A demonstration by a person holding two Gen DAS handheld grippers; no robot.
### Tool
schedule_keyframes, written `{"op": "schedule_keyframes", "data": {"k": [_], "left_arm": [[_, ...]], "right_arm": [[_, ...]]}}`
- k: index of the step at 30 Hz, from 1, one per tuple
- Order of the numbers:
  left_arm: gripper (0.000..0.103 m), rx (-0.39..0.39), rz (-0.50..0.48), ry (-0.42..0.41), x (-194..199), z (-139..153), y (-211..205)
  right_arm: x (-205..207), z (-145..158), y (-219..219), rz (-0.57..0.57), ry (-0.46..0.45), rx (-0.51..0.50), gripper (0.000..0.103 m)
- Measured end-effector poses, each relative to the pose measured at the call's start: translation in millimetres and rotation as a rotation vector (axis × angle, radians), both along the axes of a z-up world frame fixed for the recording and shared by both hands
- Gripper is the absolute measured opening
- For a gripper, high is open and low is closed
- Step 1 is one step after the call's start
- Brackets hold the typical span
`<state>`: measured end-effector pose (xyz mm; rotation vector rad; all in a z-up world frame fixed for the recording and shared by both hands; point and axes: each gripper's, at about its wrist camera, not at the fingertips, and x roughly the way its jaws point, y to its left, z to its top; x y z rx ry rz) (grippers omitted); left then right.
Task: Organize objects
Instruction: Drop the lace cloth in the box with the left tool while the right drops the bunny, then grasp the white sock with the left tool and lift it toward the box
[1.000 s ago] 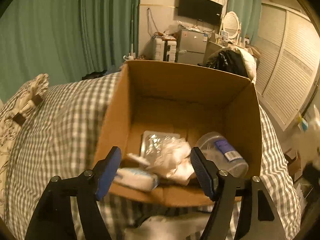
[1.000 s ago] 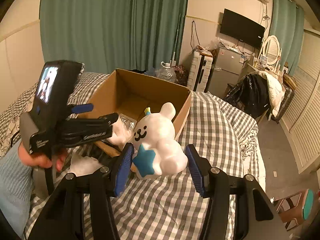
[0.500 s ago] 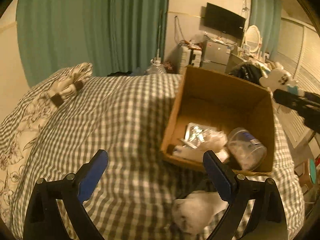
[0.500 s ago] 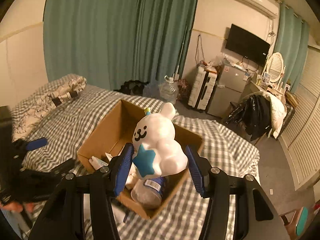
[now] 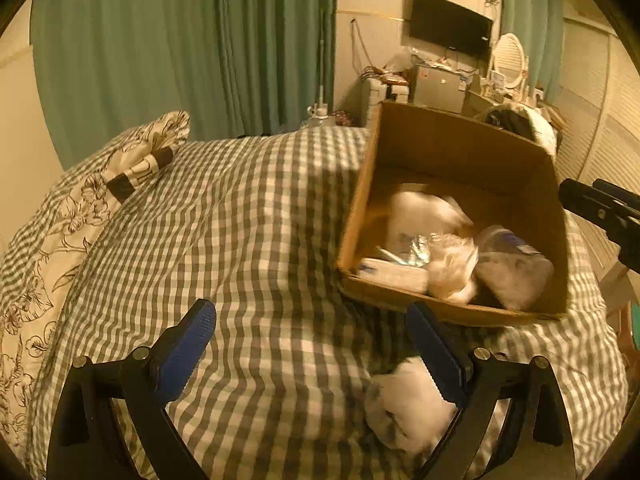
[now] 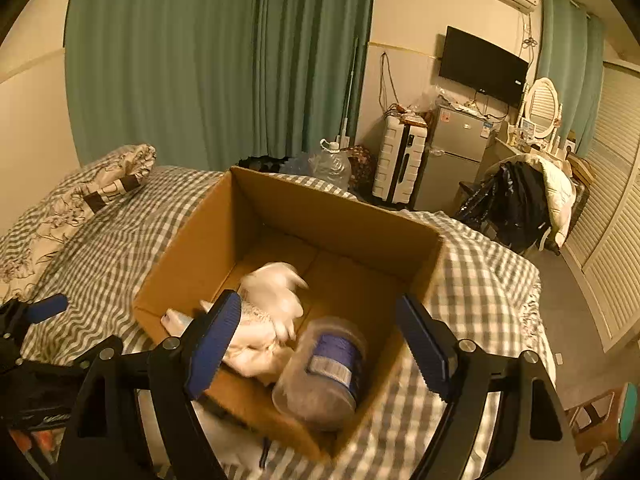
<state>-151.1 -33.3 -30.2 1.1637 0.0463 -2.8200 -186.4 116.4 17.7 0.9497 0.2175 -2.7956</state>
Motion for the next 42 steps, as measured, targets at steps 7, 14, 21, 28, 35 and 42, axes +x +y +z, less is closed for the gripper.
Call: {"op": "schedule_keyframes", "data": {"k": [7,14,21,28,35,42], "left_arm": [[0.098,-0.002,-0.065,0.015,37,21,23],[0.098,0.0,-0.099,-0.017,62,9,39],[0.098,-0.035,-0.132,-0.098,51,-28,56],[0.098,-0.057,-0.173,-0.198,22,-67,75],[0.081,-0.017,-0.171,-0.289,0,-93,74],[0.051,-0.068,-0.183,-0.233,18,-77,81]], "right_arm": [[63,33,22,-0.034,-0.002,-0.009,0.084],[125,35,46,-0.083,-0.016,-0.03,0.089],[141,5,59,-0.105,-0.058,-0.064,0.092],[125,-41,55,-0.087,-0.15,-0.059,0.092],[117,-67,60,-0.081,-0.208,-0.1,0.092],[119,-71,62,-0.096,-0.221,-0.114,0.092]]}}
